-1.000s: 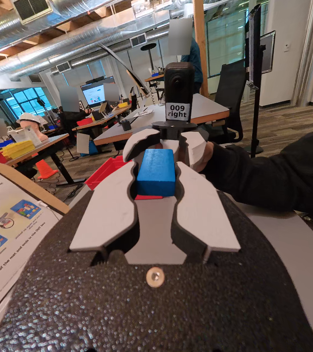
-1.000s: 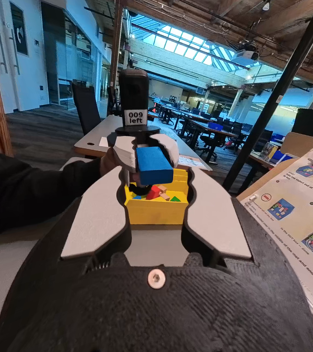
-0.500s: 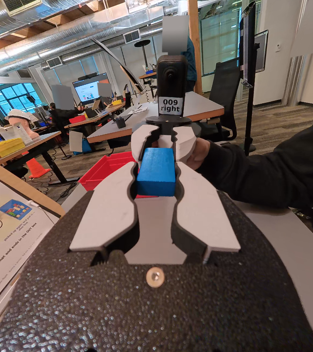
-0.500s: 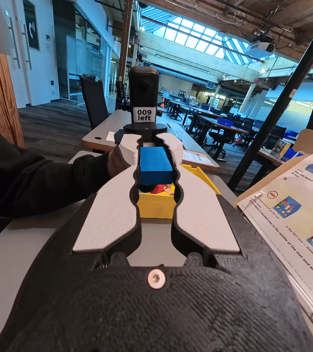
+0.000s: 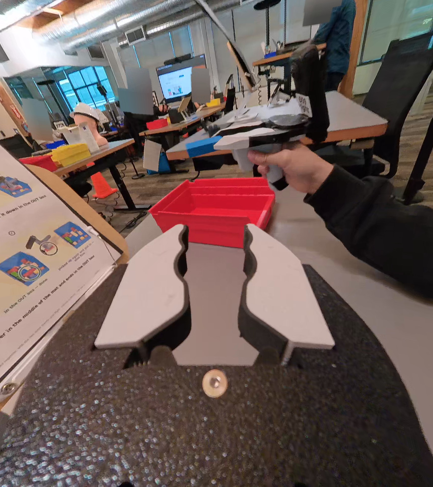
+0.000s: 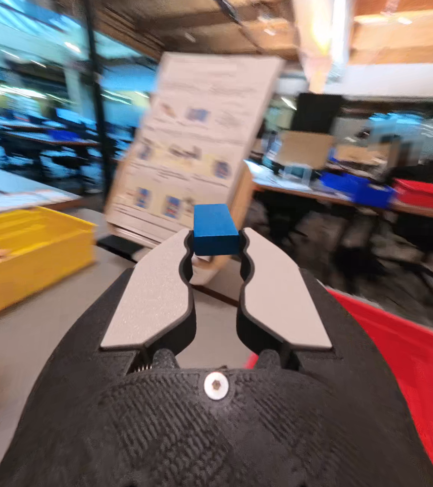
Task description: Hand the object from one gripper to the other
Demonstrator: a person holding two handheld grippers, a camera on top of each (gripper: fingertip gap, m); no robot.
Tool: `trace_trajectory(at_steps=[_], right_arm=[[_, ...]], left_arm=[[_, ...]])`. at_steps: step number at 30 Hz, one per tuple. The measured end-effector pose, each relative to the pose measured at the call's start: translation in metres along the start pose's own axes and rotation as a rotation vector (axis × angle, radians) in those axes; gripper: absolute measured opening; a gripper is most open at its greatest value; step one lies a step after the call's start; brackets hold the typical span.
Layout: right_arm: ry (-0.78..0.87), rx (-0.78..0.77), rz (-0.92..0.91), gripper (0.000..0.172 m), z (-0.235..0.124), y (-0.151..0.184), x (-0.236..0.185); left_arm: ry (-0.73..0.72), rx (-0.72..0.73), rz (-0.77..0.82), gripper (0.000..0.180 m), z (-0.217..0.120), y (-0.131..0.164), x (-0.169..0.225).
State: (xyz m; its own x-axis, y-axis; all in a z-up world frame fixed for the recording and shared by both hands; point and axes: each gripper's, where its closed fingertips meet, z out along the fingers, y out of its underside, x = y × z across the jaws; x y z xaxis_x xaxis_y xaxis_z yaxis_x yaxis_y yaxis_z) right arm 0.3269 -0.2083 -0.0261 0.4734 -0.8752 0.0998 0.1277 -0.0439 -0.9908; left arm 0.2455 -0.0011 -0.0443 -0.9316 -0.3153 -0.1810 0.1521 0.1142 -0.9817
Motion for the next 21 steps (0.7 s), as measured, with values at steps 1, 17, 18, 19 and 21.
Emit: trace_trajectory(at_steps=[1,17,18,19,21], right_arm=[[0.084,-0.056,0.003,0.034,-0.007,0.015,0.024],[0.353,-0.650,-0.025,0.034,-0.036,0.177,0.111],[0.361,-0.654,-0.035,0.034,-0.035,0.179,0.112],[0.371,-0.652,-0.051,0.034,-0.035,0.180,0.114],[0.375,-0.672,-0.053,0.056,-0.034,0.185,0.115]], left_arm=[[-0.004,-0.020,0.002,0.039,0.002,0.004,-0.001],[-0.043,-0.176,-0.028,0.039,0.012,0.039,-0.011],[-0.049,-0.177,-0.038,0.038,0.012,0.040,-0.013],[-0.056,-0.180,-0.048,0.039,0.011,0.041,-0.015],[-0.076,-0.185,-0.062,0.040,0.008,0.043,-0.020]])
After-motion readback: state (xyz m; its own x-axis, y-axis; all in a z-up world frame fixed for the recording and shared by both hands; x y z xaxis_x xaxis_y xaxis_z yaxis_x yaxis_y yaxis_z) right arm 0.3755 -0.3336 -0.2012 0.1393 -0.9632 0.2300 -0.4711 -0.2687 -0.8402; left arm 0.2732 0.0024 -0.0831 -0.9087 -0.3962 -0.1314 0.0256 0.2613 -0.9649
